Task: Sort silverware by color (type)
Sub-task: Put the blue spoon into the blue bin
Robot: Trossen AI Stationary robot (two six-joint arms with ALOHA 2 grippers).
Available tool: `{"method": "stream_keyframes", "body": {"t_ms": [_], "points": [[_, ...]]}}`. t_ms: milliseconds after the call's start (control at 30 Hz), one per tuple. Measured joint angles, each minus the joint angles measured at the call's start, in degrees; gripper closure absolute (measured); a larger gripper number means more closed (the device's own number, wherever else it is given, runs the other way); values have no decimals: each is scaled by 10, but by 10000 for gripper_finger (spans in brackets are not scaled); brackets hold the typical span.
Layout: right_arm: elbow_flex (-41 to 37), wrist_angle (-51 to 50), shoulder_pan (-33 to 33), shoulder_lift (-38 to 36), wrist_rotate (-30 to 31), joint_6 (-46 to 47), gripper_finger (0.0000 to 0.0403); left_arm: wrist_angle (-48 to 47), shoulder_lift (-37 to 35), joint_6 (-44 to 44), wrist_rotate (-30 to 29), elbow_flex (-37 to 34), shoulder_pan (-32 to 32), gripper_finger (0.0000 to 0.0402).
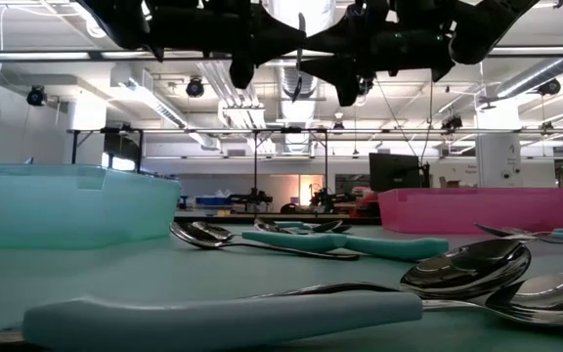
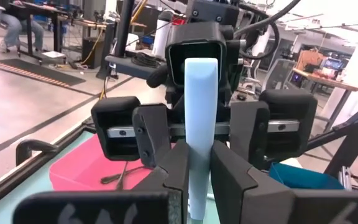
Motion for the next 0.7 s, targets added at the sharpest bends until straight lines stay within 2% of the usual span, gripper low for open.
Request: {"method": "stream_keyframes", "body": {"t_ms": [200,367,533,700], "points": [[0,4,0,0,0,-10,209,23,16,-12,0,0,0,376],[0,5,0,0,0,-20,232,36,29,-12,0,13,0,376],[0,8,0,0,2,-16,285,33,49,-11,6,35,-2,376],[0,4,0,0,9,-1,373,34,60,-16,23,37,-4,376]]}}
